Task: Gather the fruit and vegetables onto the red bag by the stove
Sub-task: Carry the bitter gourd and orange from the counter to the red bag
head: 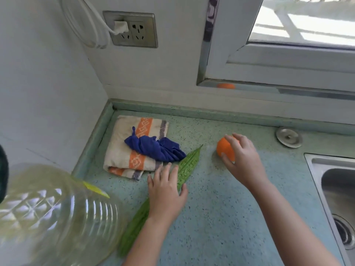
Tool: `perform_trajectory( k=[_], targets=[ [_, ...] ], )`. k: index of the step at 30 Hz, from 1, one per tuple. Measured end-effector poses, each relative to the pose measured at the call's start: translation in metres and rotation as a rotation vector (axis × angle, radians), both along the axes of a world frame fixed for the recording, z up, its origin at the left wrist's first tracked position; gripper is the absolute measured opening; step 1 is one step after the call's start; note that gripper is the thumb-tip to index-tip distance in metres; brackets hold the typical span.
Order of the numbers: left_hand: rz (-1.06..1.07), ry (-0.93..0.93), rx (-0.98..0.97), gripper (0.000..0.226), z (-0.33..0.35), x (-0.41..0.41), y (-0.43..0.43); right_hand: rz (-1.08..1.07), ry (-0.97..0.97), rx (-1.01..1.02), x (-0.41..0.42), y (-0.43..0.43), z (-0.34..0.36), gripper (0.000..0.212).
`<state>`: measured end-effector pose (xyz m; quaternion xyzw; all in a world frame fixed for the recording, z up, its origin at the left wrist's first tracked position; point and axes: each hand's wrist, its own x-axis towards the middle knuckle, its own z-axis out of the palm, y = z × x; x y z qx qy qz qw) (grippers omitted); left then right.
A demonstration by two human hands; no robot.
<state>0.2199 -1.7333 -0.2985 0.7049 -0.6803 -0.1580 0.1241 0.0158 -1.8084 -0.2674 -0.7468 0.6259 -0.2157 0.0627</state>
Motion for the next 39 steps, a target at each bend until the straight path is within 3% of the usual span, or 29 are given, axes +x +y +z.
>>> perform_trajectory(
  k=[7, 16, 25, 39],
  targets=[
    [0.032, 0.012, 0.069, 0.059, -0.010, 0.004, -0.003, -0.024, 0.005, 0.067, 0.003, -0.016, -0.018, 0.050],
    [0.024, 0.041, 0.022, 0.056, -0.015, 0.004, -0.001, -0.097, 0.002, 0.084, -0.002, -0.024, -0.033, 0.054],
    [0.007, 0.086, 0.074, 0.059, -0.012, 0.005, 0.004, -0.179, -0.058, 0.077, -0.011, -0.022, -0.045, 0.064],
    [0.030, 0.099, 0.063, 0.058, -0.011, 0.006, 0.007, -0.182, -0.153, 0.029, -0.015, -0.010, -0.044, 0.062]
  ],
)
